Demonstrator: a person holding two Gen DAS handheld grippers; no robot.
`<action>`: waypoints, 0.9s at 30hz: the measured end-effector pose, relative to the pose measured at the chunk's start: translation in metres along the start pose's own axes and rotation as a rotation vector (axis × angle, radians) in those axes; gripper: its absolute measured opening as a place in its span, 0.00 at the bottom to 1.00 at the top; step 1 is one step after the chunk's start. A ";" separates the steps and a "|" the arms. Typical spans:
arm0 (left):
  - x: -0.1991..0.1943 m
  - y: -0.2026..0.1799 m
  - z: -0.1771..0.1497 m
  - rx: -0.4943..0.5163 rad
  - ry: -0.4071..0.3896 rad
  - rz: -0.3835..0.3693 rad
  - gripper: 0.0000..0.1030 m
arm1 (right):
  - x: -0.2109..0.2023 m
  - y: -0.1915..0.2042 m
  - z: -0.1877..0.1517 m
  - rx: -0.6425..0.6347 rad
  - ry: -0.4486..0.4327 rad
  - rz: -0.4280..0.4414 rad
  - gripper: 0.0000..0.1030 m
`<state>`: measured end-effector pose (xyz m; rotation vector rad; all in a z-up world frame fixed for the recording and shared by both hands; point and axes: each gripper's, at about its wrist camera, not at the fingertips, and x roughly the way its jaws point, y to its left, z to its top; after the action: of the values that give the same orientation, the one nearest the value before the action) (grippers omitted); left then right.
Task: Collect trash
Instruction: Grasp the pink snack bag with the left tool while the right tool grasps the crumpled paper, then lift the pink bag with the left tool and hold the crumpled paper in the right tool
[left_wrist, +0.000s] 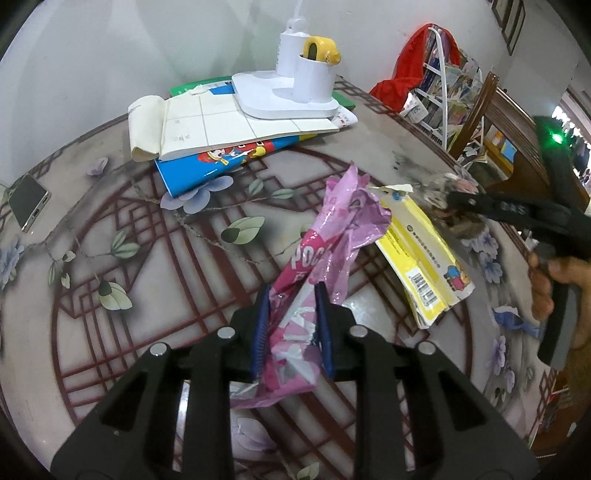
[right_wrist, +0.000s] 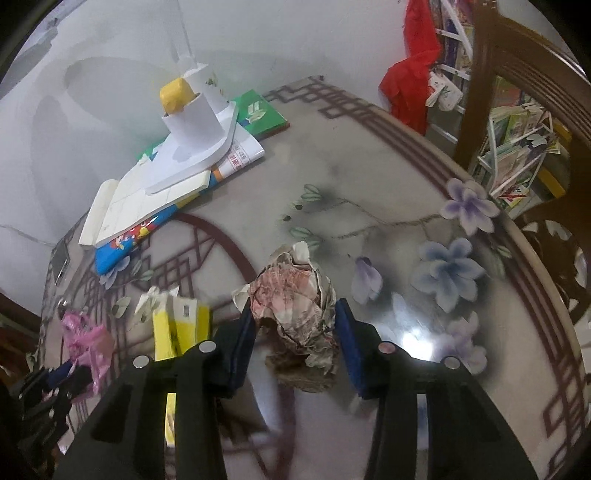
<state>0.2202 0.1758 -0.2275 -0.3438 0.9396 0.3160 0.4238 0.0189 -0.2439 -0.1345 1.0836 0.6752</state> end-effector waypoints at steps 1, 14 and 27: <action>0.001 0.000 0.000 -0.002 0.002 0.001 0.23 | -0.005 -0.001 -0.003 0.002 -0.004 0.001 0.40; -0.008 0.002 -0.015 -0.019 0.014 -0.007 0.23 | -0.073 0.009 -0.076 0.029 -0.013 0.013 0.40; -0.072 -0.019 -0.053 0.031 -0.016 -0.067 0.23 | -0.152 0.027 -0.158 0.145 -0.013 0.025 0.41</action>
<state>0.1496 0.1283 -0.1945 -0.3428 0.9142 0.2422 0.2421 -0.0930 -0.1849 0.0087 1.1198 0.6170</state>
